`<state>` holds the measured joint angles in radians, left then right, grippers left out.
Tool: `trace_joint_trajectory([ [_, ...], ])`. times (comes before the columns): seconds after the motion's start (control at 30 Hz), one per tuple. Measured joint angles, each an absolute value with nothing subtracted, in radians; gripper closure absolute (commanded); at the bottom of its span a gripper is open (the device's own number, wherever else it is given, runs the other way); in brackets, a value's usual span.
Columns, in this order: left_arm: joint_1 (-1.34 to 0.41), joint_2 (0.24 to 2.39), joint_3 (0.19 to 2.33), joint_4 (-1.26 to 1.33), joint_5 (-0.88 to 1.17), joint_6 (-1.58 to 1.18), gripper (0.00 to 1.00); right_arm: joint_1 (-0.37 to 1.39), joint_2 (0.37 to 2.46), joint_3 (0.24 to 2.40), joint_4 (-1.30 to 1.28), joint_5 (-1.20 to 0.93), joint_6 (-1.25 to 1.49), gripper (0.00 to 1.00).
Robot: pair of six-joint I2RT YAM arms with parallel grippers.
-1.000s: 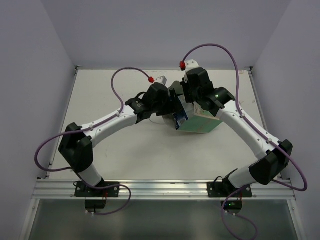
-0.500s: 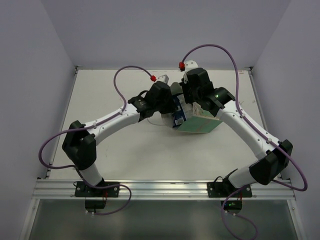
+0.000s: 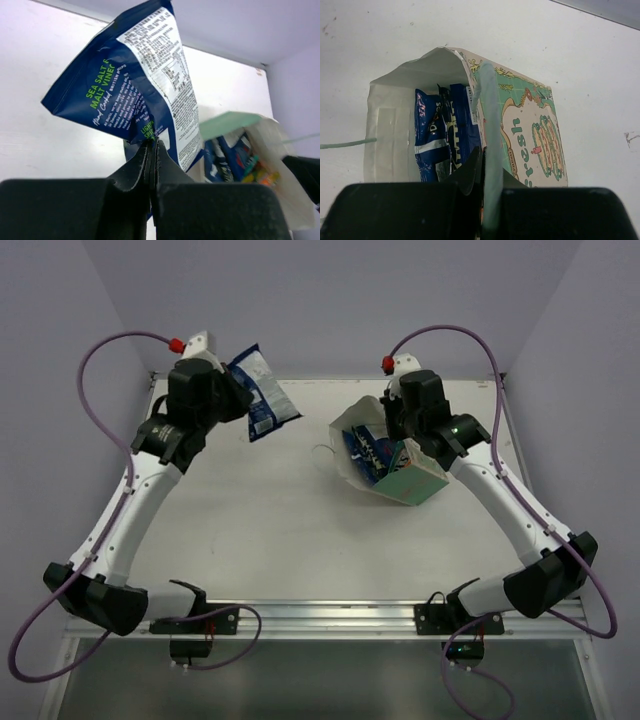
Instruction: Take the snacks out of the paper bag
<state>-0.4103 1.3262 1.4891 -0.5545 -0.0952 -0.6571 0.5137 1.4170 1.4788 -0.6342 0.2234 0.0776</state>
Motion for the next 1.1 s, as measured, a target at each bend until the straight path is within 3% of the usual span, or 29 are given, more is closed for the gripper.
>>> trace_joint_trajectory([
  [0.2,-0.225,1.309,1.363,-0.509,-0.049,-0.551,1.0,0.49,1.401,1.465,-0.627,0.195,0.043,1.0],
  [0.37,-0.15,1.493,1.239,-0.403,0.047,-0.497,1.0,0.49,1.391,1.452,-0.623,0.171,0.025,1.0],
  [0.4,-0.139,1.542,1.229,-0.379,0.062,-0.492,0.93,0.49,1.39,1.452,-0.623,0.167,0.024,1.0],
  [0.5,-0.11,1.66,1.224,-0.318,0.1,-0.472,0.53,0.49,1.387,1.449,-0.623,0.159,0.022,1.0],
  [0.57,-0.094,1.71,1.229,-0.294,0.12,-0.468,0.38,0.49,1.386,1.449,-0.624,0.154,0.019,1.0],
  [0.67,-0.084,1.723,1.267,-0.307,0.158,-0.475,0.03,0.49,1.385,1.449,-0.625,0.139,0.019,1.0],
  [0.7,-0.087,1.711,1.285,-0.307,0.167,-0.482,0.0,0.49,1.384,1.449,-0.626,0.138,0.018,1.0],
  [0.87,-0.186,1.56,1.371,-0.349,0.159,-0.533,0.0,0.49,1.374,1.449,-0.635,0.127,0.018,1.0],
  [1.1,-0.592,1.365,1.425,-0.35,0.115,-0.677,0.2,0.49,1.367,1.449,-0.639,0.125,0.018,1.0],
])
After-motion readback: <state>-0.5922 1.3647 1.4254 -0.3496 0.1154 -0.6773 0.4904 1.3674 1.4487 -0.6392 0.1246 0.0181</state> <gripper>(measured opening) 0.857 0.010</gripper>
